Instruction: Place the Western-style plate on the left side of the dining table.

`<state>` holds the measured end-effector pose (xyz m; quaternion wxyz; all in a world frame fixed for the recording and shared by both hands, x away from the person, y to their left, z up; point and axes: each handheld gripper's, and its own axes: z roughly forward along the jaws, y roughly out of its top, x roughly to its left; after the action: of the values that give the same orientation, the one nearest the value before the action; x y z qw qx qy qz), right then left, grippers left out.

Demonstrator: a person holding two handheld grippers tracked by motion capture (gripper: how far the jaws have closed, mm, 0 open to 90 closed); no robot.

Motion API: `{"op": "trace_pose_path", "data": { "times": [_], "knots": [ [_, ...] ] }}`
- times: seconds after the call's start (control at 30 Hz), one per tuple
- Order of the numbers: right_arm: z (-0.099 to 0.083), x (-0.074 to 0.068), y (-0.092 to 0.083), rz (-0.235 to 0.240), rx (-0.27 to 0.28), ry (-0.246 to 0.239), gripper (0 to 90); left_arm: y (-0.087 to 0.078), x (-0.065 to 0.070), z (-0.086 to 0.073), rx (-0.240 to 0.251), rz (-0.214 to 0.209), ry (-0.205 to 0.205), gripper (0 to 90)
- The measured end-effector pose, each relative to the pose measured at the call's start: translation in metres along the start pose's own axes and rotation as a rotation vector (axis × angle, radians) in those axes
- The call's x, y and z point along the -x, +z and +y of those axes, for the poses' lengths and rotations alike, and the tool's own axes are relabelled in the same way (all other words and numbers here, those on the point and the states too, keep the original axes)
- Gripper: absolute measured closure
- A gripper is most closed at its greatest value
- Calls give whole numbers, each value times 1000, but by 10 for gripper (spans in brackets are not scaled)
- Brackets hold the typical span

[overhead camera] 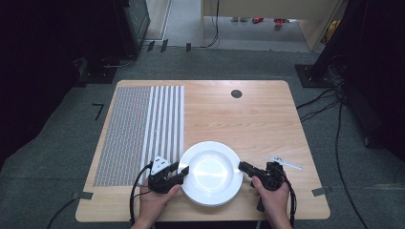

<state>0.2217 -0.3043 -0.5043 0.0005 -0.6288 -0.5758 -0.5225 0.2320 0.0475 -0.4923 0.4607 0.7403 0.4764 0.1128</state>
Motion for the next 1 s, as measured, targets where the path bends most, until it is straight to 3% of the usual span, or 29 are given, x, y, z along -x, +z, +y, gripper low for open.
{"op": "trace_pose_path", "data": {
  "times": [0.2, 0.23, 0.37, 0.6, 0.77, 1.0],
  "knots": [
    [1, 3, -3, 14, 33, 23, 816, -3, 0, 1, 17, 0, -4, 603],
    [1, 3, -3, 40, 30, 36, 807, -2, -1, 1, 16, -5, -7, 598],
    [0, 2, -2, 38, 31, 21, 796, -2, -1, 0, 16, -6, -6, 592],
    [0, 3, -4, 55, 40, 36, 814, -1, 0, 0, 17, 7, 6, 599],
    [0, 0, -6, 65, 74, 12, 819, -2, -1, -1, 20, 0, -4, 601],
    [-2, 1, -4, 69, 86, 23, 826, -2, -1, -1, 22, -11, -11, 585]
  ]
}}
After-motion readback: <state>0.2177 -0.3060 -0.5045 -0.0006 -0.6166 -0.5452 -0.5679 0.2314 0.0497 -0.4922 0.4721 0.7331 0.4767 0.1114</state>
